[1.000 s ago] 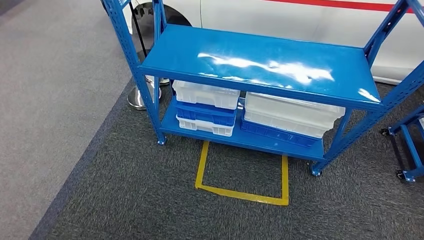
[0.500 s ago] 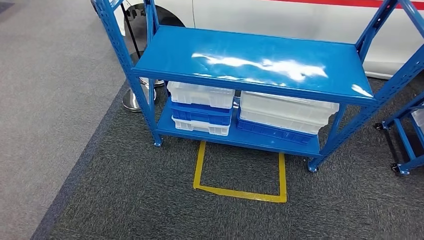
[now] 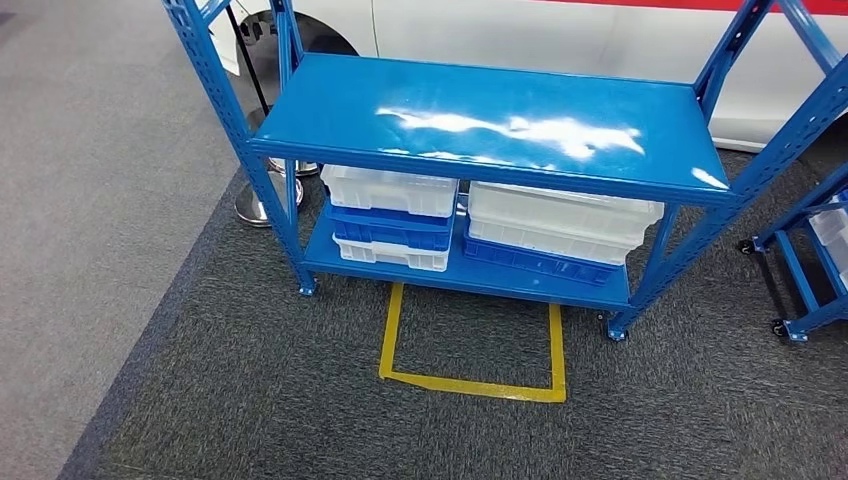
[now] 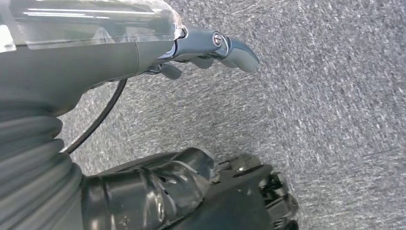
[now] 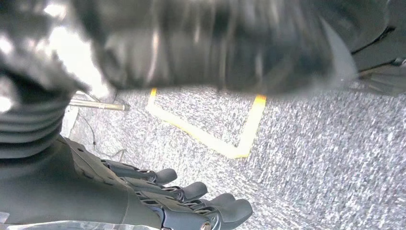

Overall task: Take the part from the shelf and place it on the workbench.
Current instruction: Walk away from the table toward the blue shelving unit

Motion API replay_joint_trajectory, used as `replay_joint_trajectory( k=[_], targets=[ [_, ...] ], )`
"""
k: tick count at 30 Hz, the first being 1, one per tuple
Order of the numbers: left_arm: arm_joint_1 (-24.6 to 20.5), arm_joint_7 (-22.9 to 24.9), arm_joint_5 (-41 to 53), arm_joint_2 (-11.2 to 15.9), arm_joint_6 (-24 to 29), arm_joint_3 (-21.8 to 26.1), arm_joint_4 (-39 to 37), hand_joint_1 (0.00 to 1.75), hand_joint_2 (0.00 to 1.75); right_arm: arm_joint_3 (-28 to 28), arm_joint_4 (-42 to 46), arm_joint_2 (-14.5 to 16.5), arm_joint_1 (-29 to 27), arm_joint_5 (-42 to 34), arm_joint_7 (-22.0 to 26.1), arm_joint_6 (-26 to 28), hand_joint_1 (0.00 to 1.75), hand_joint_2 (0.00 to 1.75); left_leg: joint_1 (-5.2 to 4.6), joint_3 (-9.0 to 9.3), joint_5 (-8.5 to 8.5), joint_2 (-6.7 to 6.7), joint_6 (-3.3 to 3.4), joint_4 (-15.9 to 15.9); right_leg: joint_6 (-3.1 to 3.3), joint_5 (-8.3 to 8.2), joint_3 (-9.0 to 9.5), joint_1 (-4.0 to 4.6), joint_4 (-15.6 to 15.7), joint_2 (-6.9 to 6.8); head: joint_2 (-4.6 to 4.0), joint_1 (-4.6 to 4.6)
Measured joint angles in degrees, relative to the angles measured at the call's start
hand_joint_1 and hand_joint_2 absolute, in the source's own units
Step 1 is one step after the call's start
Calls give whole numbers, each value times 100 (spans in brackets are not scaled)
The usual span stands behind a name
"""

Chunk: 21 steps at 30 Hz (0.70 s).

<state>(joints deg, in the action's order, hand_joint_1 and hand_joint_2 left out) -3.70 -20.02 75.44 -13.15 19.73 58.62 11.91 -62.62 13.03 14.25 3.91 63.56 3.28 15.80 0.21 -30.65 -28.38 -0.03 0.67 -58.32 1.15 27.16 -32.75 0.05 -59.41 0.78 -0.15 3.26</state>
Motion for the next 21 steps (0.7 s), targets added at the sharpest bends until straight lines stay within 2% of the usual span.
replay_joint_trajectory(
  k=[2,4,5,7,8,9,10,12,13,14,15,18,19,21],
  targets=[
    [9,-3,-10,2,0,1,0,0,175,0,0,-2,0,1,34,-1,0,175,4,8,28,10,49,48,-62,-2,-5,-16,-5,3,0,0],
    [17,5,-61,8,-8,-19,0,0,175,21,0,-10,-11,-29,41,-9,0,175,28,37,75,31,114,105,-128,135,-74,-24,-184,-9,0,4],
    [19,17,-120,15,-23,-56,2,0,175,57,1,-22,-24,-76,44,-20,0,175,37,49,95,47,140,125,-156,292,-177,-31,-425,-17,0,8],
    [30,65,-309,45,-75,-203,24,0,175,202,3,-63,-58,-239,45,-63,0,175,30,45,100,74,160,126,-204,645,-482,-47,-1104,-23,0,11],
    [37,98,-427,64,-109,-294,47,0,175,293,4,-90,-83,-339,45,-86,0,175,29,45,98,87,163,124,-222,731,-602,-58,-1372,-23,0,11],
    [39,134,-555,84,-143,-385,80,0,175,385,4,-116,-117,-449,40,-110,0,175,31,48,95,95,160,122,-237,702,-637,-72,-1459,-25,0,10],
    [38,170,-688,102,-175,-473,121,0,175,472,4,-144,-160,-561,36,-132,0,175,35,54,89,94,152,117,-249,570,-572,-90,-1337,-29,0,12],
    [33,234,-940,136,-242,-648,211,0,175,641,3,-191,-255,-775,23,-179,0,175,45,69,62,84,111,97,-264,211,-228,-127,-651,-57,0,12],
    [30,267,-1067,156,-272,-738,255,0,175,734,2,-213,-293,-879,18,-205,0,175,38,64,41,80,77,72,-249,105,-85,-123,-338,-66,0,10],
    [29,299,-1191,180,-302,-828,294,0,175,830,1,-231,-328,-985,10,-232,0,175,29,57,26,81,40,54,-221,59,1,-119,-137,-70,0,6],
    [29,331,-1315,207,-335,-919,328,0,175,927,0,-249,-360,-1089,6,-257,0,175,19,47,16,83,6,44,-184,74,21,-104,-67,-65,0,2],
    [49,431,-1696,274,-431,-1196,401,0,175,1230,1,-306,-448,-1403,-14,-349,0,175,38,33,-37,79,-87,1,-49,59,21,-81,-33,-54,0,-2],
    [70,466,-1823,293,-463,-1294,413,0,131,1332,4,-324,-466,-1505,-19,-377,0,175,49,-17,-135,72,-110,-126,-4,51,24,-82,-19,-58,0,-2],
    [140,533,-2074,336,-531,-1481,422,0,44,1540,25,-361,-480,-1716,-26,-430,0,87,56,-285,-498,57,-133,-737,62,42,19,-69,-8,-67,0,-3]
  ],
)
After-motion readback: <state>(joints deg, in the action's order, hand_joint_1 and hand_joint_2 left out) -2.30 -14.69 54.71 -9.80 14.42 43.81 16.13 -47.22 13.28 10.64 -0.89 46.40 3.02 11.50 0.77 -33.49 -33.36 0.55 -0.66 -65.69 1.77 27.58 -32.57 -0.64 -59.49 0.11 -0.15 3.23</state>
